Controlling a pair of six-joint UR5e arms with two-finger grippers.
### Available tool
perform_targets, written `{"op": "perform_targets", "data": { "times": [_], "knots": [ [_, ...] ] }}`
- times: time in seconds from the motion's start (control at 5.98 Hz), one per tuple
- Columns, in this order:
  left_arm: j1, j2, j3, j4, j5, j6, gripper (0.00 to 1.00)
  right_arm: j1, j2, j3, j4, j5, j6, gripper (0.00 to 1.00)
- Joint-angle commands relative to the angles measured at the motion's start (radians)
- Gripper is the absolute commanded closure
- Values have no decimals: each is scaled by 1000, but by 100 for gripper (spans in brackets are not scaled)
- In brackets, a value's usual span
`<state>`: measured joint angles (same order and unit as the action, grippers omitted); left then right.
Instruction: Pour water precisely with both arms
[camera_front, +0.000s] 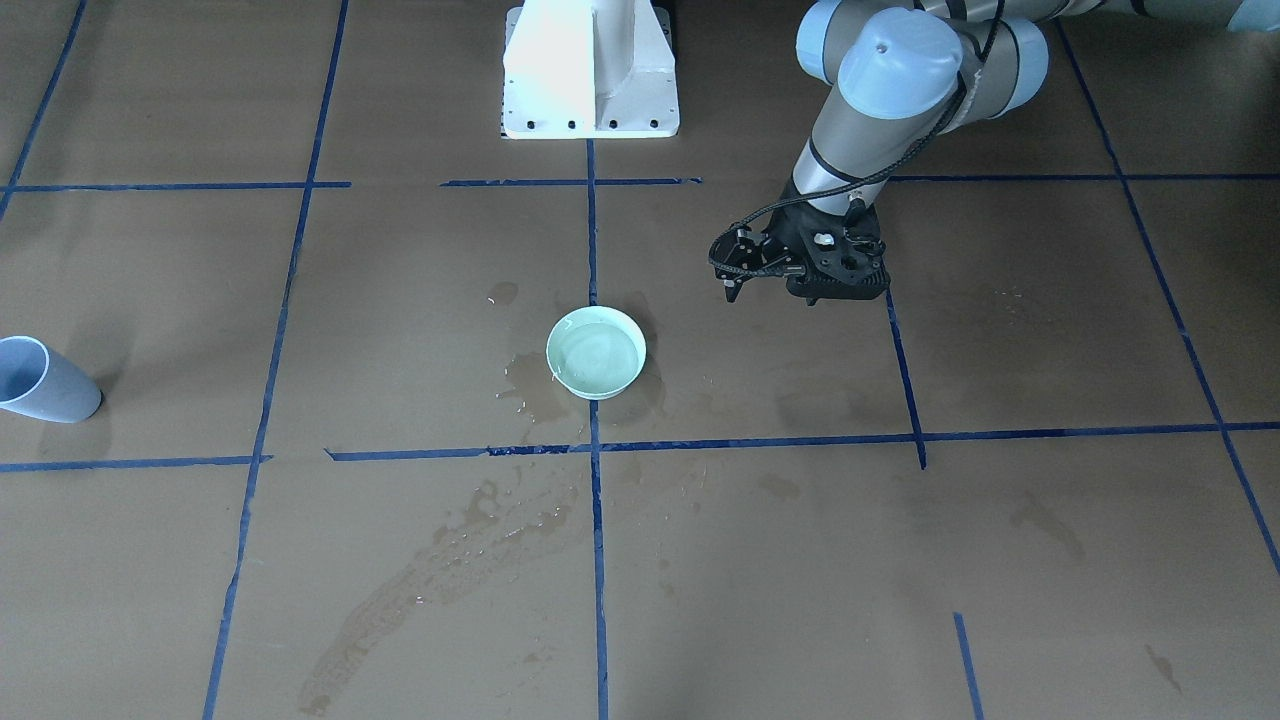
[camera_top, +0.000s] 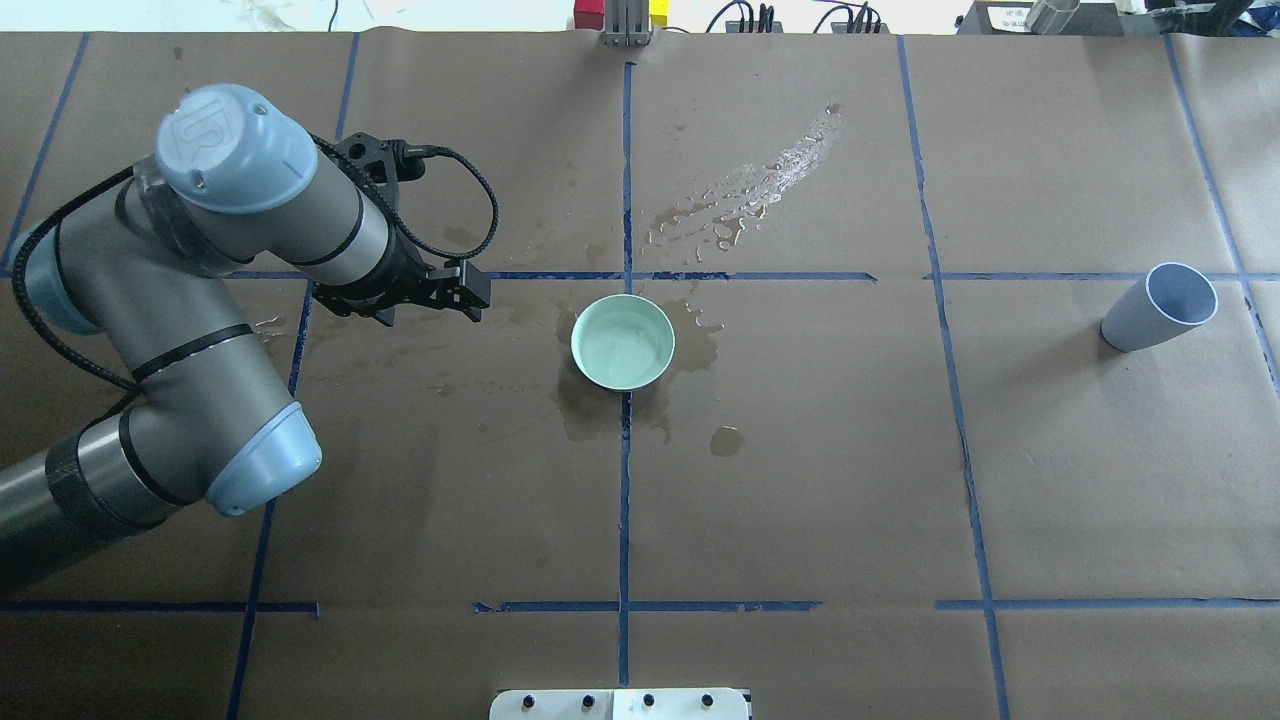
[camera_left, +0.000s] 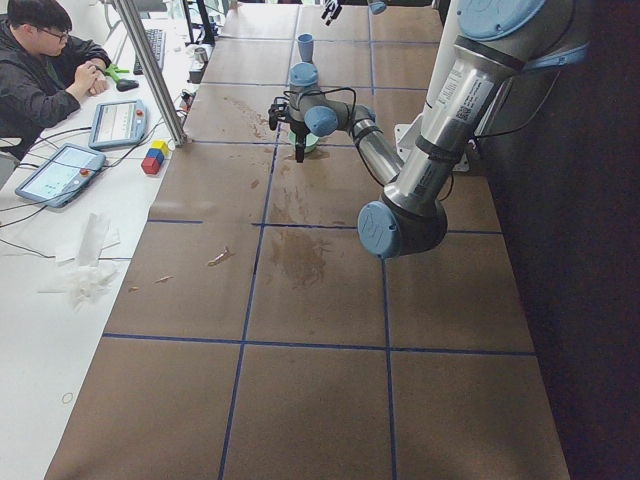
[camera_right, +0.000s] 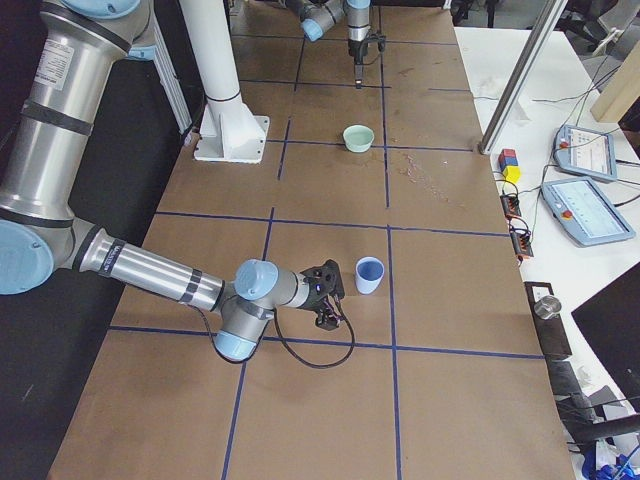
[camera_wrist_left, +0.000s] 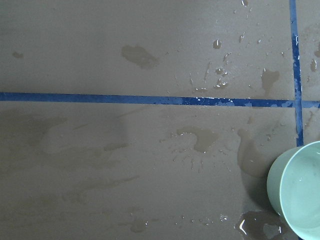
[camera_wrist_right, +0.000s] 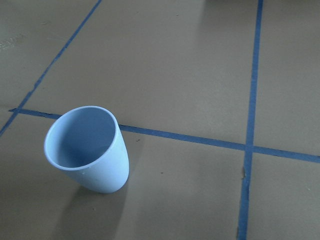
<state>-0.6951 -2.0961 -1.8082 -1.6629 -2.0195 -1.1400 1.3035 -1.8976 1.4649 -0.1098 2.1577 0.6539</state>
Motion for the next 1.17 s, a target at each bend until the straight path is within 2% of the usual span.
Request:
{"op": "perform_targets", "data": {
  "times": [0.0, 0.17, 0.5, 0.67, 0.84, 1.0],
  "knots": [
    [49, -39, 18, 0, 50, -56, 0, 139, 67, 5, -278, 159, -182, 0],
    [66, -60, 26, 0, 54, -94, 0, 195, 99, 11, -476, 201, -303, 0],
    [81, -120, 78, -2, 68, -157, 0, 246, 136, 73, -876, 220, -602, 0],
    [120, -146, 99, -5, 132, -196, 0, 272, 137, 162, -1094, 241, -673, 0],
    [132, -175, 140, -9, 136, -228, 0, 289, 137, 261, -1281, 241, -722, 0],
    [147, -200, 206, -61, 178, -265, 2, 325, 137, 299, -1377, 237, -794, 0]
  ]
}}
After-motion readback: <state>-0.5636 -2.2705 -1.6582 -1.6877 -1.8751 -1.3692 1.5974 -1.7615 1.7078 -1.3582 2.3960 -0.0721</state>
